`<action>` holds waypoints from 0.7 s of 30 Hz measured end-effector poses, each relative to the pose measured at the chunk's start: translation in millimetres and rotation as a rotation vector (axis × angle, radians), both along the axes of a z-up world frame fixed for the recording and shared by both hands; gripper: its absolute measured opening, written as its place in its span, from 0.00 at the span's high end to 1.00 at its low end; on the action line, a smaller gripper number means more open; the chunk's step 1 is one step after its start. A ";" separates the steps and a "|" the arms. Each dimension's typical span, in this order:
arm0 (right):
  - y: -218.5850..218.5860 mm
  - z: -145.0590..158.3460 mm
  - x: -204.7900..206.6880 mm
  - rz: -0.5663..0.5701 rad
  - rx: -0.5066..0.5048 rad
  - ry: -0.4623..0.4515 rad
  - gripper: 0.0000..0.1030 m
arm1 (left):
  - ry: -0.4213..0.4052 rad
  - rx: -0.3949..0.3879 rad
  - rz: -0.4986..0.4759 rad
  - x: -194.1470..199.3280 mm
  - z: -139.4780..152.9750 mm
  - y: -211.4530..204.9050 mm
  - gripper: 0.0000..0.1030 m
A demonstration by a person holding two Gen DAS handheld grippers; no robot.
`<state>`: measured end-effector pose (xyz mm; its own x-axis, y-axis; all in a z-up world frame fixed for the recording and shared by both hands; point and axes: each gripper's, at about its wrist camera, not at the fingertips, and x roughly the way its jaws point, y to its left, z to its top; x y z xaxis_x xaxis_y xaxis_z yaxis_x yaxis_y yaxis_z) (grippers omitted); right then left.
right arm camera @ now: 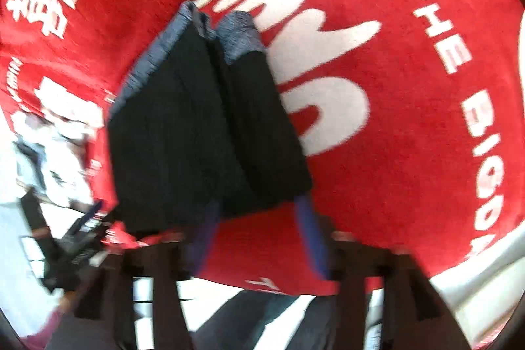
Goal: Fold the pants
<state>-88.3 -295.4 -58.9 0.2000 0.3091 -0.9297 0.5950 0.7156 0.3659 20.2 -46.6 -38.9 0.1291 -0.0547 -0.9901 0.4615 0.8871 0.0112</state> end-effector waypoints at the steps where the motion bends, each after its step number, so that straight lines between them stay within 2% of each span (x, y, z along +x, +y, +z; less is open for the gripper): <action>1: 1.5 3.6 -0.2 0.009 -0.011 0.000 0.31 | 0.002 0.000 0.003 -1.9 2.4 0.7 0.00; 5: 7.4 21.2 4.2 0.033 -0.044 0.003 0.22 | 0.010 -0.007 0.017 -8.5 16.0 3.5 0.00; 7: 12.8 32.5 8.8 0.053 -0.068 -0.008 0.22 | 0.010 -0.006 0.023 -11.6 24.4 4.8 0.00; 11: 33.1 57.6 25.3 0.128 -0.183 -0.019 0.13 | 0.011 -0.006 0.041 -15.0 40.9 7.2 0.00; 14: 48.1 75.2 35.1 0.169 -0.289 -0.031 0.12 | 0.013 -0.008 0.059 -16.1 52.3 8.8 0.00; 16: 55.5 83.2 41.0 0.188 -0.322 -0.036 0.03 | 0.015 -0.007 0.069 -16.1 59.0 9.6 0.00; 18: 60.6 89.1 42.9 0.199 -0.325 -0.040 0.00 | 0.015 -0.003 0.072 -16.2 64.4 10.4 0.00; 21: 71.2 93.8 46.5 0.236 -0.330 0.008 0.00 | 0.012 0.003 0.075 -16.1 73.4 11.4 0.00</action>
<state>-41.8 -224.2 34.9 0.1519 0.0306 -0.9879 0.4024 0.9110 0.0900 4.0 -35.3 34.5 0.1212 -0.0424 -0.9917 0.3940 0.9191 0.0088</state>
